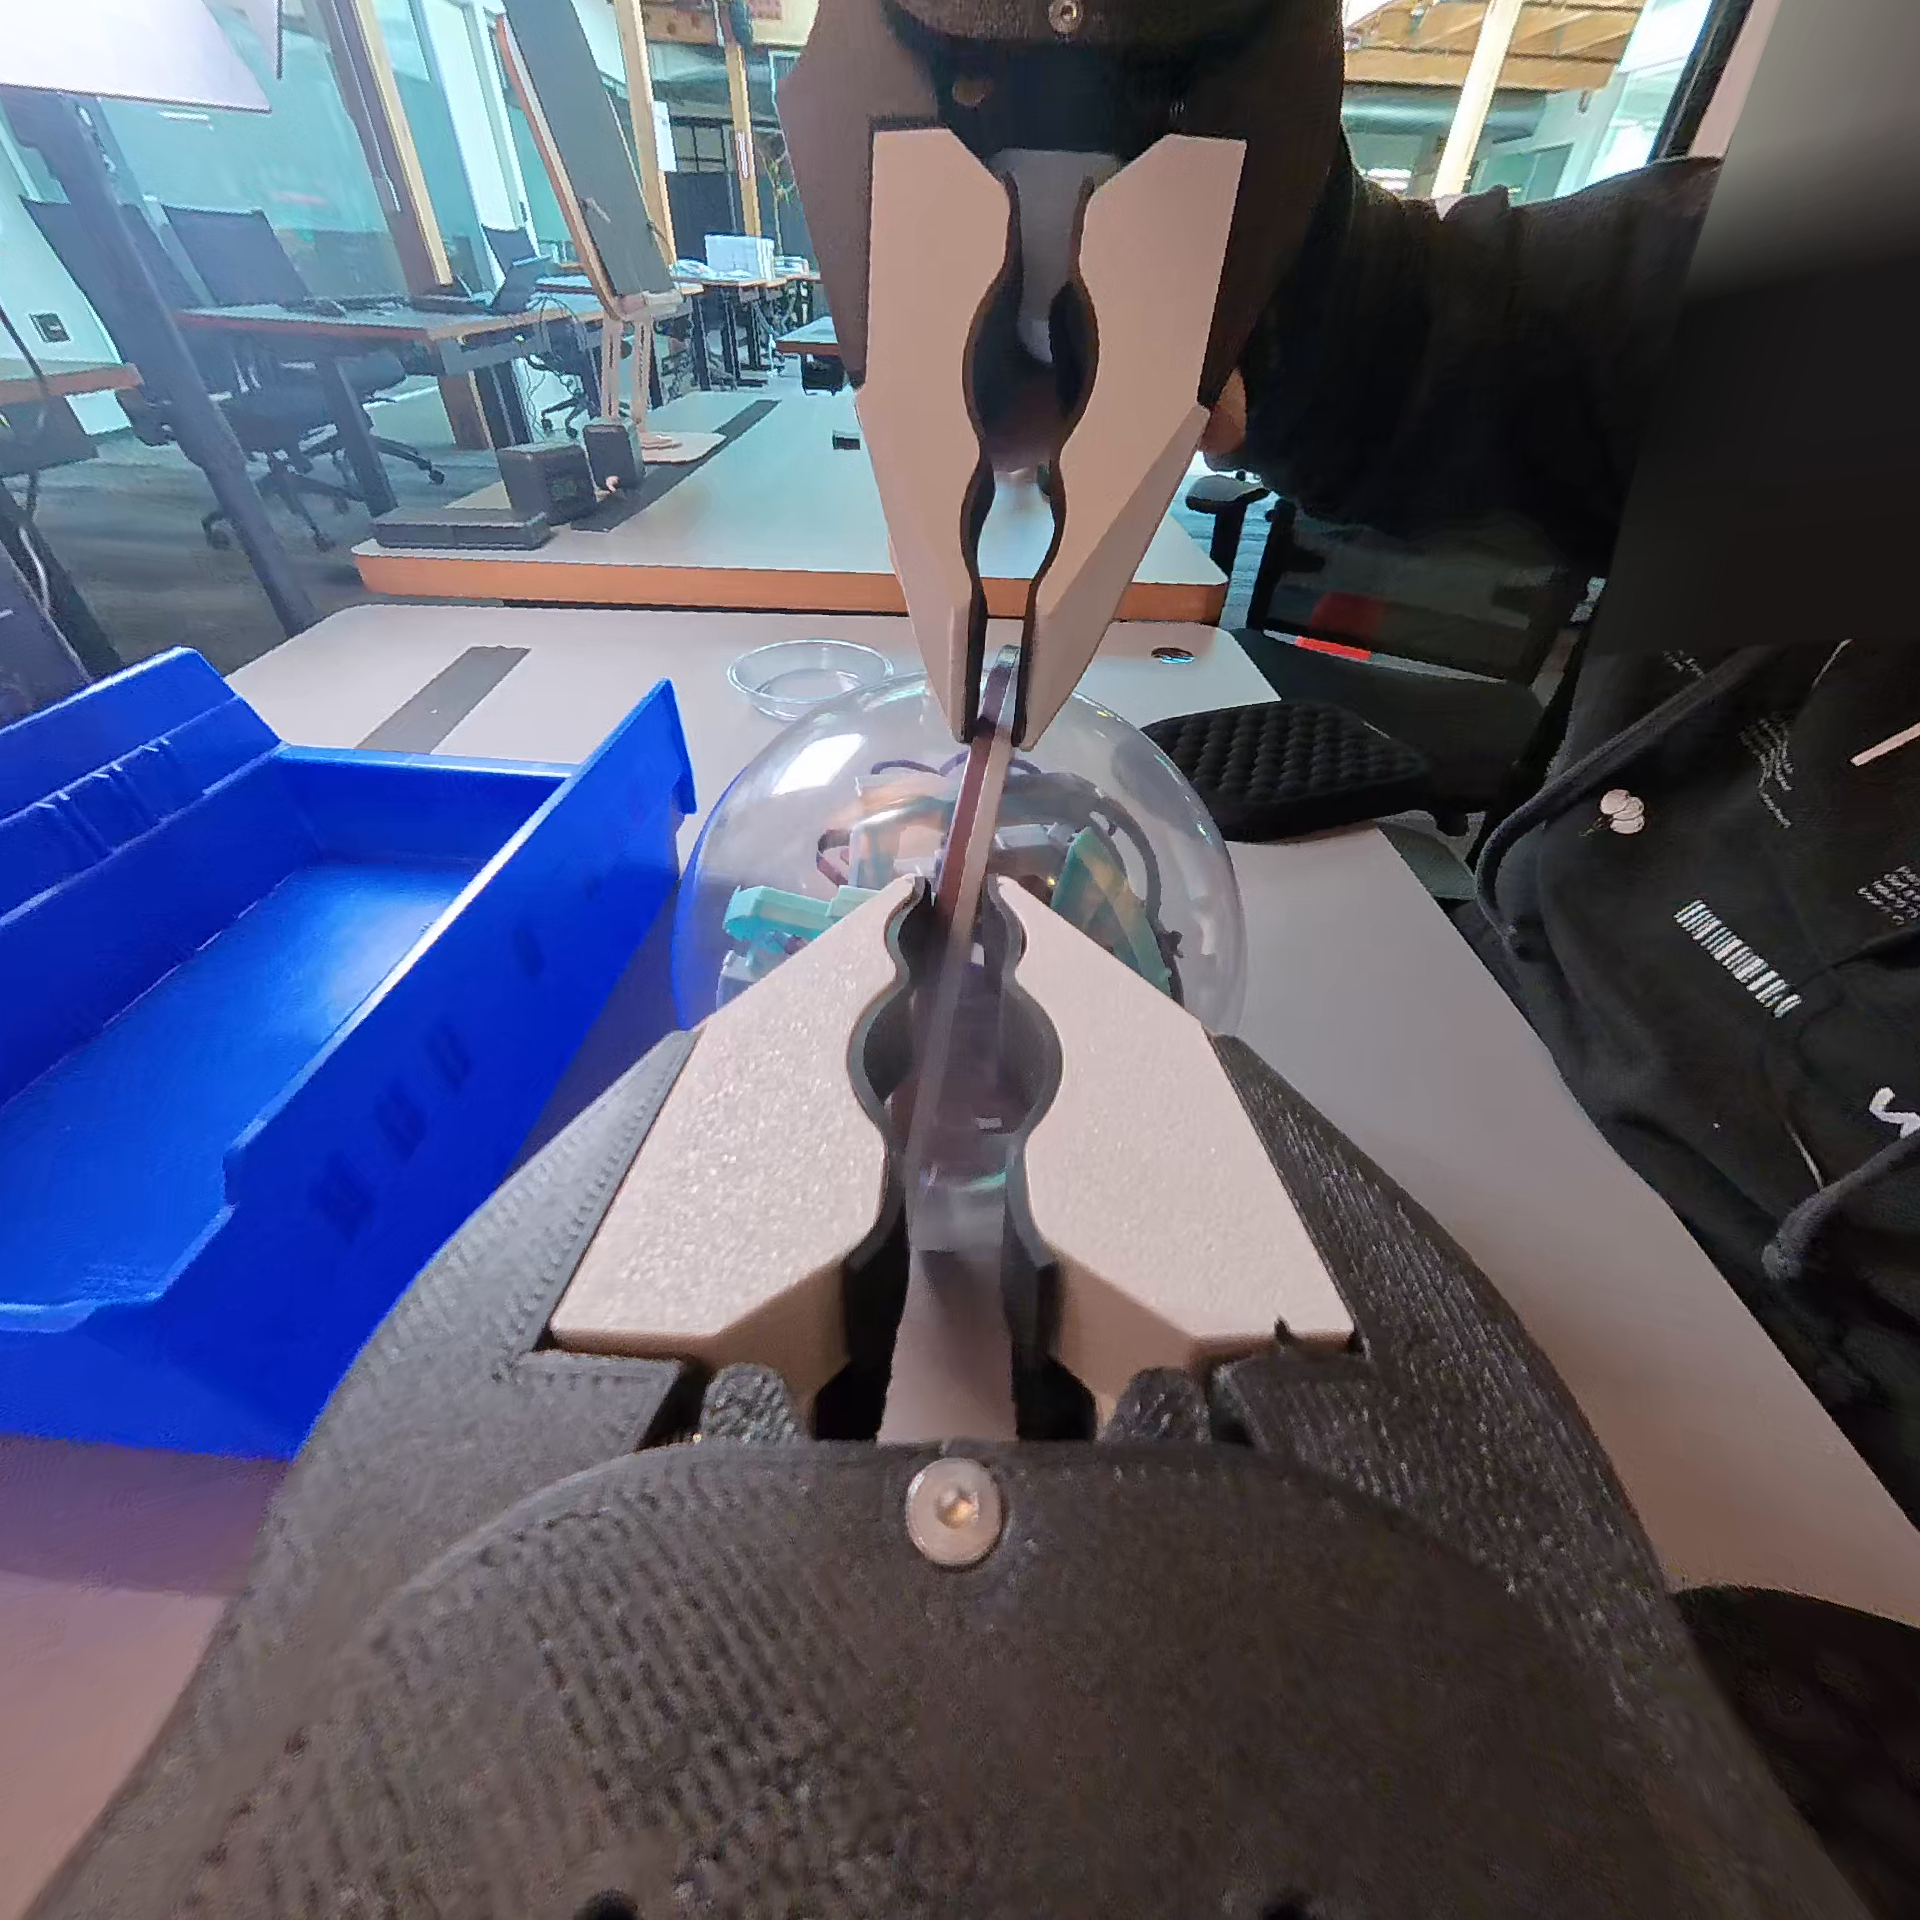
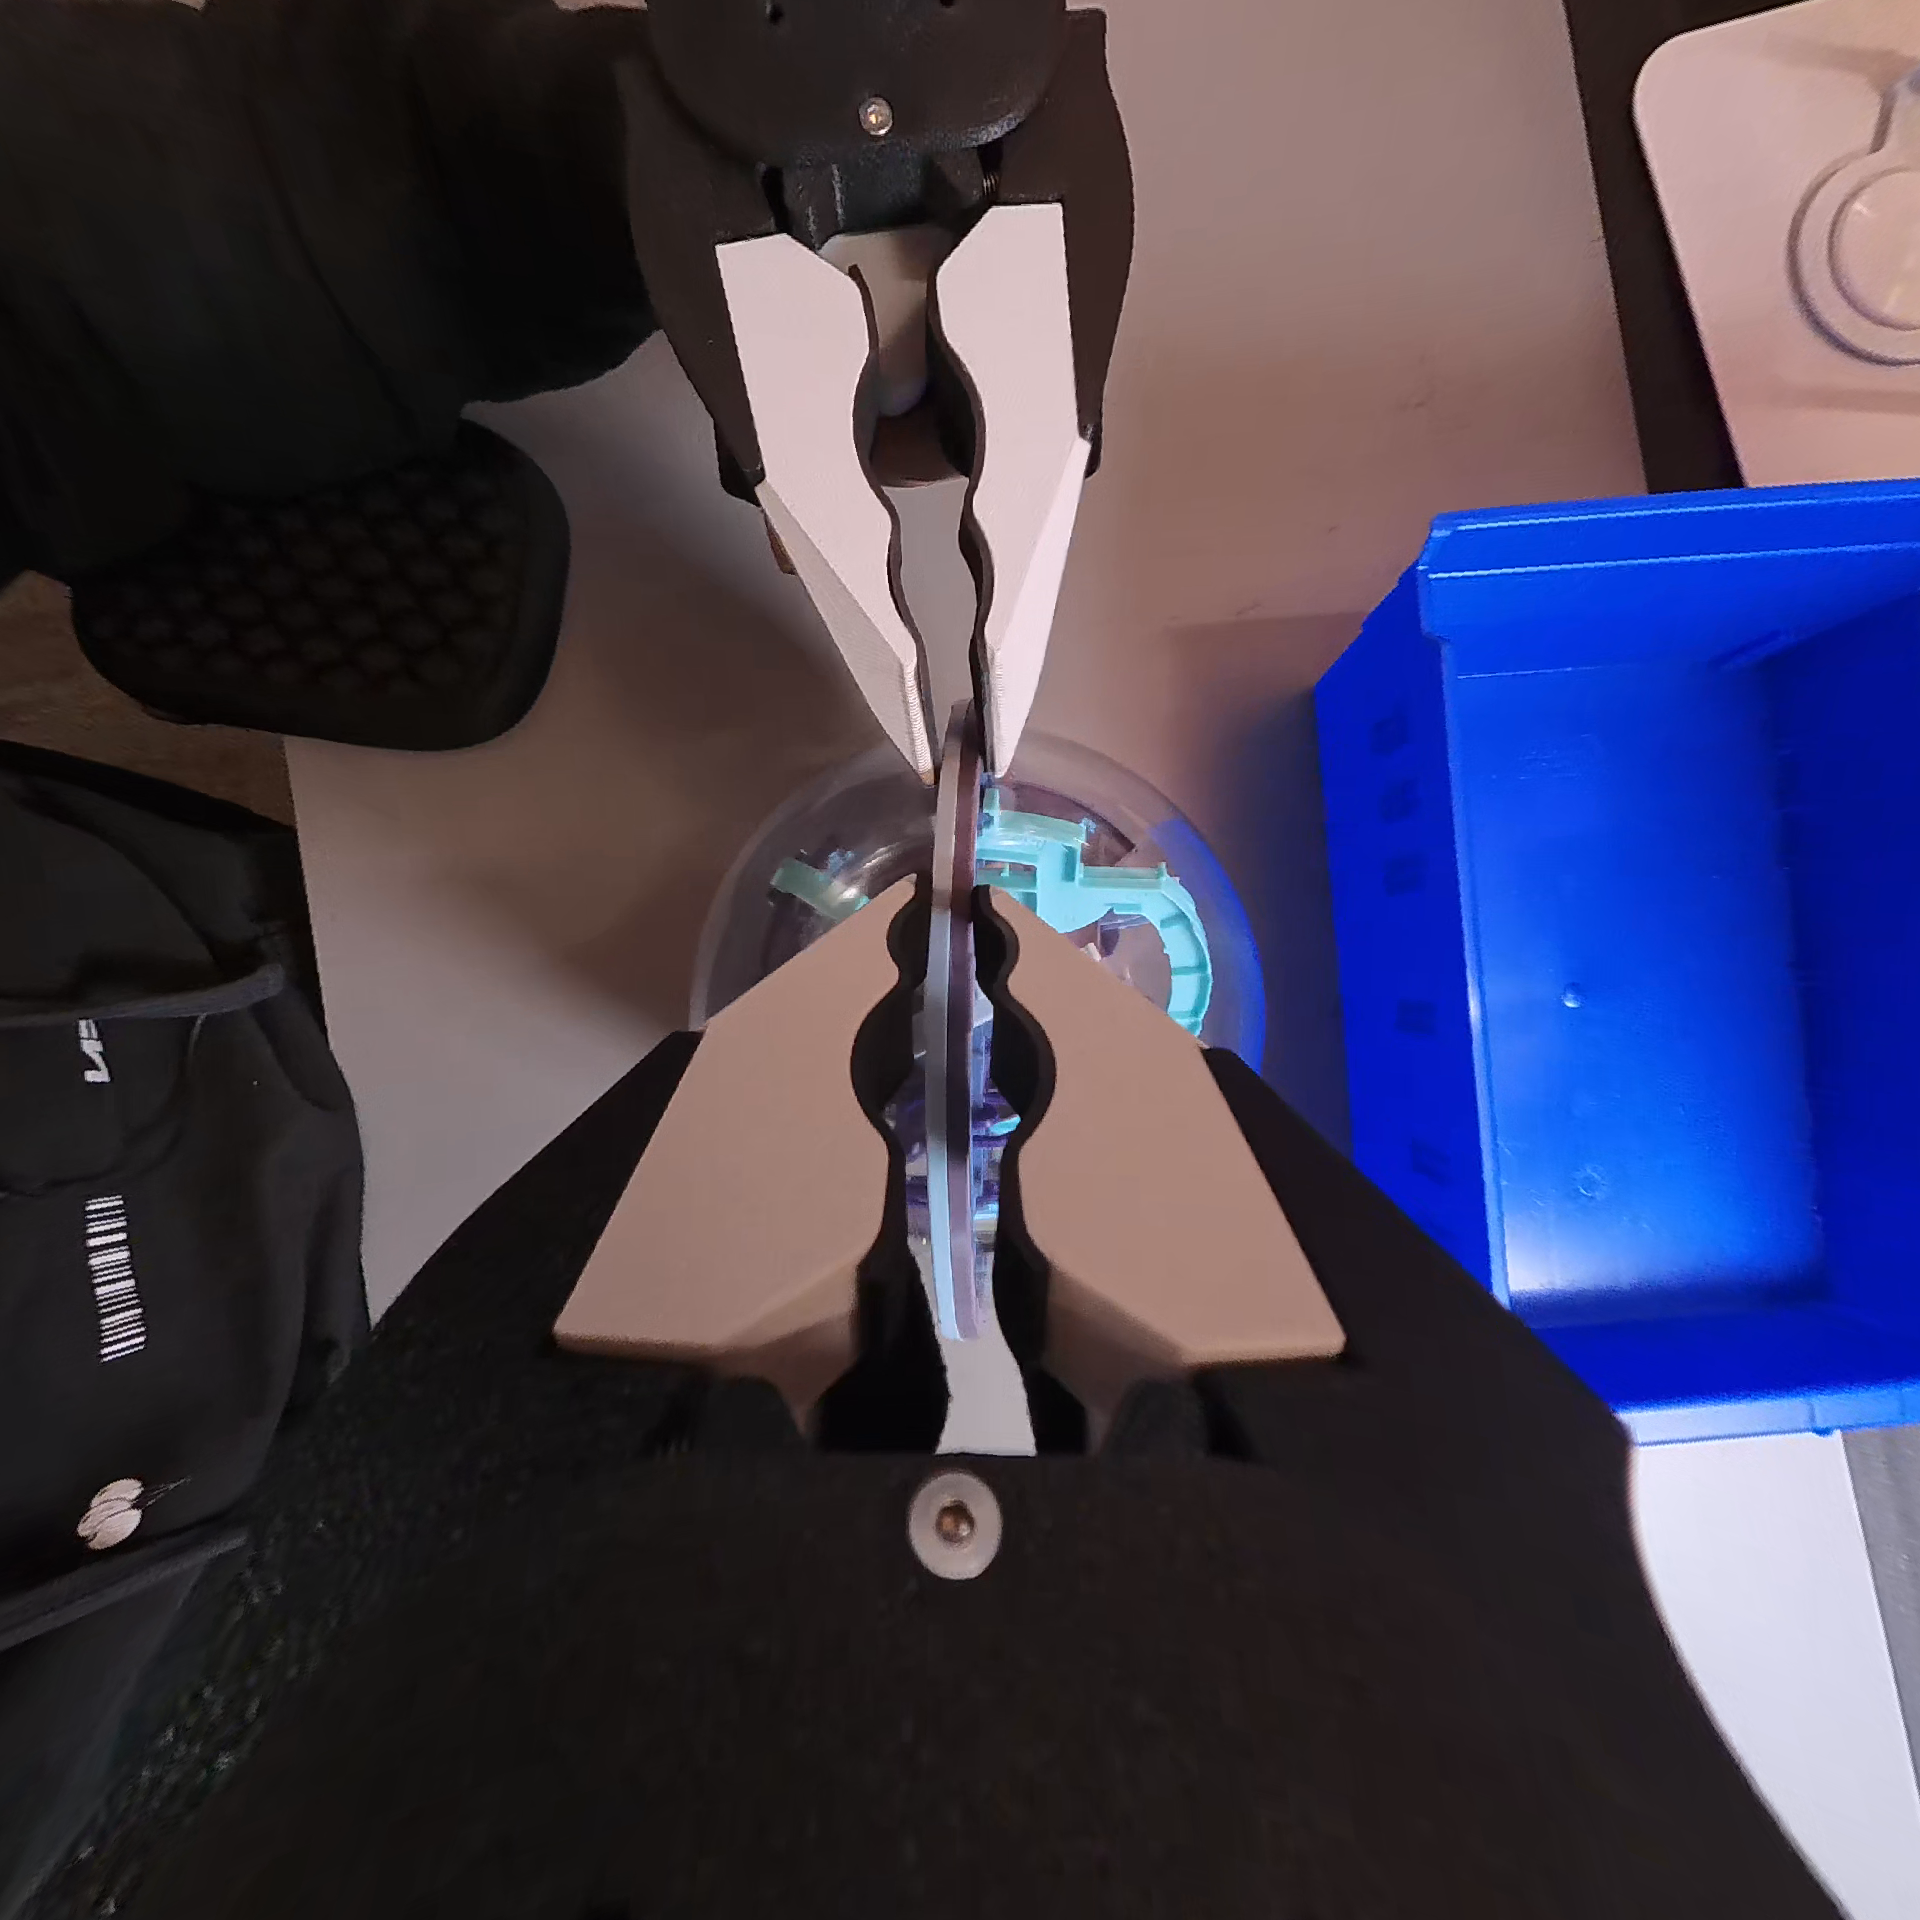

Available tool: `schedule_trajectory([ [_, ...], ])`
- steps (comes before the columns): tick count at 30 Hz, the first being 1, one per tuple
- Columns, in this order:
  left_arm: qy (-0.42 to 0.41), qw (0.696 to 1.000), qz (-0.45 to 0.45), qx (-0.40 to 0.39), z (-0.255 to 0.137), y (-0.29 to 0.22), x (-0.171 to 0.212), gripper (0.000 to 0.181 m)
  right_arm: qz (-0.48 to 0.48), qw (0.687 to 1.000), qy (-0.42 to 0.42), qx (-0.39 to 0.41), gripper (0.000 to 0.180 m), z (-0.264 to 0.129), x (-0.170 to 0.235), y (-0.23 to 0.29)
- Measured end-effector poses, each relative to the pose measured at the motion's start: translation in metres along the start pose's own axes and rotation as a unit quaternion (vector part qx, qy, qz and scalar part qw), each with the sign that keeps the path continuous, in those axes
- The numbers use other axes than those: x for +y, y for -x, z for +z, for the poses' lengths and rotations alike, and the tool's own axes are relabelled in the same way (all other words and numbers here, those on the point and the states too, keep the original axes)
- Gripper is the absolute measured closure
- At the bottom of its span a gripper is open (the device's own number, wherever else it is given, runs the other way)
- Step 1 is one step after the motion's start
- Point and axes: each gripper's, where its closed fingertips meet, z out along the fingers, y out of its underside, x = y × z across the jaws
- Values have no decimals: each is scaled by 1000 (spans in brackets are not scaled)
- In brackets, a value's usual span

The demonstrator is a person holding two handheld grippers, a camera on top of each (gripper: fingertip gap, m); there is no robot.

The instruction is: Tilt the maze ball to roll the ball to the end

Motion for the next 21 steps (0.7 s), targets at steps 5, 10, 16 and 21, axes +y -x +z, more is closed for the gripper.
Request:
schedule_trajectory([
  [5, 3, 1000, 11, -14, 0, 3, -1, 171, -5, 1000, -3, 4, 175, 0, 0, -3],
  [10, 16, 1000, 9, -12, -1, -1, 5, 151, -7, 1000, -8, 6, 174, 0, 0, -6],
  [16, 9, 1000, 4, -16, -1, 2, 4, 154, -9, 1000, -11, 10, 174, 0, -1, -10],
  [21, 6, 1000, 8, -17, -2, 2, 4, 166, -20, 1000, -14, 17, 174, 0, -1, -10],
])
